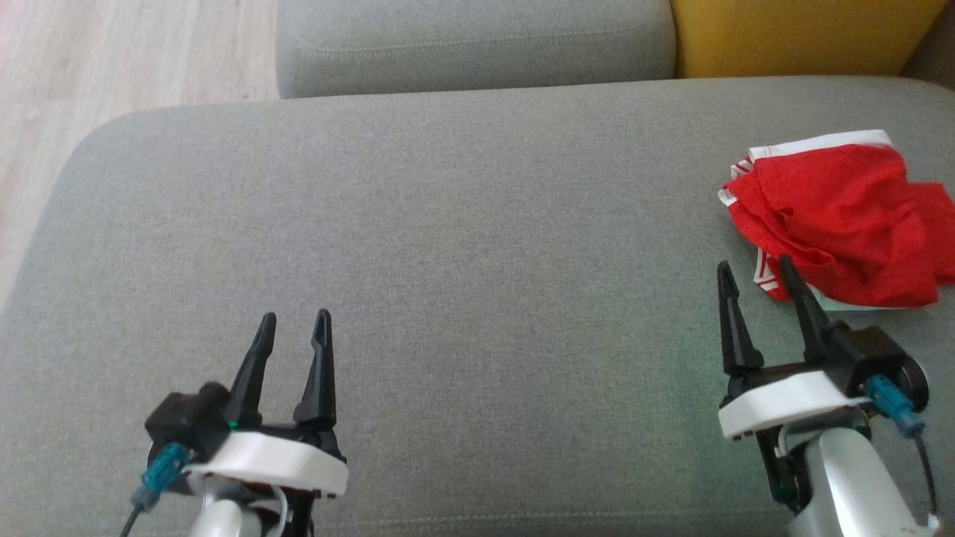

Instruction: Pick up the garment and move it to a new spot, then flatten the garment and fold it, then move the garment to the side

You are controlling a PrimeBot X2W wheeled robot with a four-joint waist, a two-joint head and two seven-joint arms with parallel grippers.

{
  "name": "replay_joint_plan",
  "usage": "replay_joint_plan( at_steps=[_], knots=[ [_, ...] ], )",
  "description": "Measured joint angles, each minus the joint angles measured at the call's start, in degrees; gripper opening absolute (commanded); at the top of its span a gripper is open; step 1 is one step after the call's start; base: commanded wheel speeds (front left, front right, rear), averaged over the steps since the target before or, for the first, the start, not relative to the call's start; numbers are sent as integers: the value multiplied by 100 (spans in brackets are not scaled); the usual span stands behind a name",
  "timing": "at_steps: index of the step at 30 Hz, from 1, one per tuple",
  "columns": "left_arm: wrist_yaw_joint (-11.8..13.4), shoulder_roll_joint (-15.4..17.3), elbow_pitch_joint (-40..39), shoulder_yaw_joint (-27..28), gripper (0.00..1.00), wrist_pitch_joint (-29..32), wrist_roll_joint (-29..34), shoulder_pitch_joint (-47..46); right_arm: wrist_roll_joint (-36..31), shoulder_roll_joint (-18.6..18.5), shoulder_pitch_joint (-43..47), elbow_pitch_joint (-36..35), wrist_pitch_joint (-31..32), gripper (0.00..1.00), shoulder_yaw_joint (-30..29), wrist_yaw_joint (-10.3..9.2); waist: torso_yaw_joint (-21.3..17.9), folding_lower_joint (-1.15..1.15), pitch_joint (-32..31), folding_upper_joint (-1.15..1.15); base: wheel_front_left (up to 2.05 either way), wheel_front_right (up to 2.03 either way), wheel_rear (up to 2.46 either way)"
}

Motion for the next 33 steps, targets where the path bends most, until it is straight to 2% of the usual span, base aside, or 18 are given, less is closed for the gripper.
replay_joint_plan(
  at_steps=[13, 20, 33],
  knots=[
    [153, 1, -148, 36, 100, 0, 180, 64, 8, 14, 57, -183, -42, 100, 81, 0, -47, 0, -27, 0, 0, 0, 0],
    [151, 1, 97, 58, 100, 0, 58, 73, 68, 14, 59, -183, -43, 100, 179, 0, -83, 0, -38, 0, 0, 0, 0],
    [-108, 0, -145, 261, 100, 0, -80, 74, 83, 15, 59, -182, -52, 100, 267, 0, -77, 0, -23, 0, 0, 0, 0]
  ],
)
